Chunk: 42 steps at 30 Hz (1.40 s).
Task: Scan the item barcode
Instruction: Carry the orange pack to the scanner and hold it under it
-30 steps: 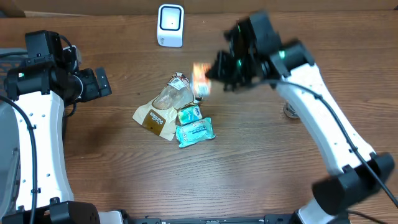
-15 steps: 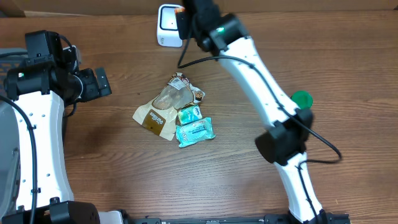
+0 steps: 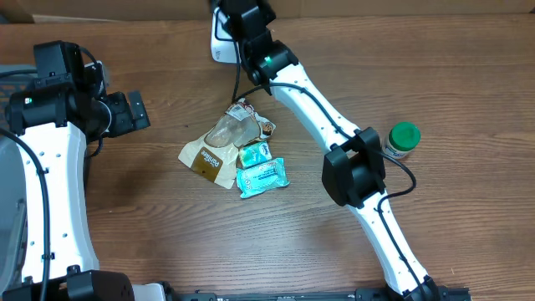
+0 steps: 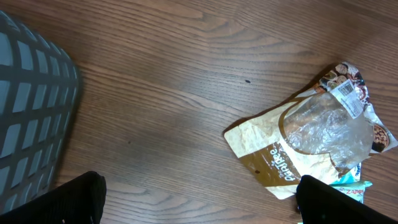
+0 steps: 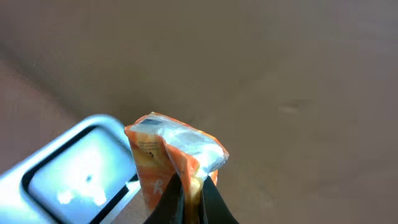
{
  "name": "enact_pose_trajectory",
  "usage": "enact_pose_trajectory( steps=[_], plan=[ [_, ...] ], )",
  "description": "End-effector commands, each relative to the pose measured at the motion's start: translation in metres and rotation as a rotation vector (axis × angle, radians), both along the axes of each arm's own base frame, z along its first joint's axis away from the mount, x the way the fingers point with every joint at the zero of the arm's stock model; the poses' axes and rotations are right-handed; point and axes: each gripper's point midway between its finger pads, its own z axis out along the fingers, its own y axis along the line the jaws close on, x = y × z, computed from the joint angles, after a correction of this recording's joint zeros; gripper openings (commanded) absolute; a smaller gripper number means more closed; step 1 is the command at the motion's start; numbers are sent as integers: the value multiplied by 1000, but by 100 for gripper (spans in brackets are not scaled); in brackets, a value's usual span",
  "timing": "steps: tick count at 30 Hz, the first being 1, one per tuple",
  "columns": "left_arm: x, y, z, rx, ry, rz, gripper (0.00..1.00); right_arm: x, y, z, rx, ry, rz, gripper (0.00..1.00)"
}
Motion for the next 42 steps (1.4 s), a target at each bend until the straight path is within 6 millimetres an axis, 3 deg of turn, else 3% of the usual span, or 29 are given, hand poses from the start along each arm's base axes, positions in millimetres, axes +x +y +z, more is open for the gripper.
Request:
enact_pose_trajectory(
  steps=[1, 4, 32, 36, 42],
  plan=[
    [1, -3, 4, 5, -13, -19, 100, -3, 26, -22, -171, -8, 176, 4],
    [1, -3, 4, 5, -13, -19, 100, 0, 30, -32, -164, -15, 187, 4],
    [1, -3, 4, 5, -13, -19, 100, 3, 26, -28, -185, -41, 157, 4],
    [1, -3, 4, 5, -13, -19, 100, -3, 27, -8, -10, -5, 133, 4],
    [1, -3, 4, 5, -13, -19, 100, -27, 29, 56, 246, 52, 141, 4]
  ],
)
